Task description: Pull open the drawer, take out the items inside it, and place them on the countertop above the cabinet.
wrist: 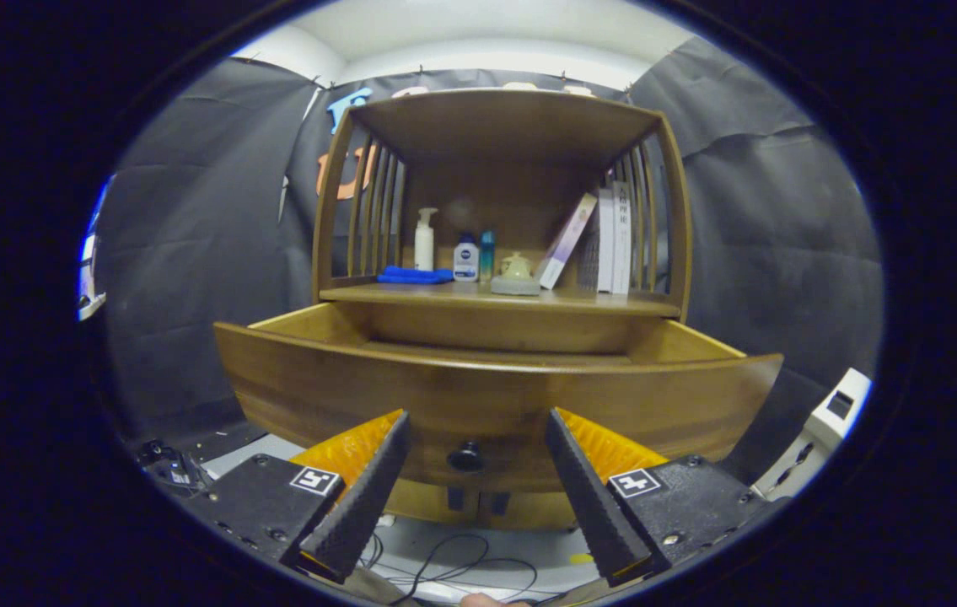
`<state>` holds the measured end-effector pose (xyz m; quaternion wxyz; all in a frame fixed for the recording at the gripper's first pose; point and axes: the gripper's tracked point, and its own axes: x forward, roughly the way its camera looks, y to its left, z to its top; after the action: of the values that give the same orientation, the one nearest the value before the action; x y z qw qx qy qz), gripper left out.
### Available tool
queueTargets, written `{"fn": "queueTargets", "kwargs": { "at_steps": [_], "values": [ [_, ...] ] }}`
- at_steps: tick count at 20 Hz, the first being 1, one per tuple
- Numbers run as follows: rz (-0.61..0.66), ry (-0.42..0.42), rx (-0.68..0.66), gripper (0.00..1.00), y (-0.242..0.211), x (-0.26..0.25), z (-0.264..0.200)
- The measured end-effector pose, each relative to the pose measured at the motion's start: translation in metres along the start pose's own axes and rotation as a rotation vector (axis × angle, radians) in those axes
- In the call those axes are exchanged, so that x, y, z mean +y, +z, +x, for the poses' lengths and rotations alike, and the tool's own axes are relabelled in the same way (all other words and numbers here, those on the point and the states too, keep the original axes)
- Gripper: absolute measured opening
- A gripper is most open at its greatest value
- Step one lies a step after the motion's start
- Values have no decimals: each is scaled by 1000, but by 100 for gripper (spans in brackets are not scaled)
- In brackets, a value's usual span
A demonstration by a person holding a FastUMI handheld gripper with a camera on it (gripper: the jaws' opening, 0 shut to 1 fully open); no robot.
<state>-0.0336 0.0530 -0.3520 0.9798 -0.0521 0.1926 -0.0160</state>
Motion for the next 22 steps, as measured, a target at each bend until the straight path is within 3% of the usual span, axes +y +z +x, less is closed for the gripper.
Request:
{"fn": "queueTargets", "kwargs": {
  "at_steps": [16,22],
  "values": [
    [-42,-118,22,100,-14,-11,22],
    [-20,-100,23,100,-11,-13,30]
  ]
}}
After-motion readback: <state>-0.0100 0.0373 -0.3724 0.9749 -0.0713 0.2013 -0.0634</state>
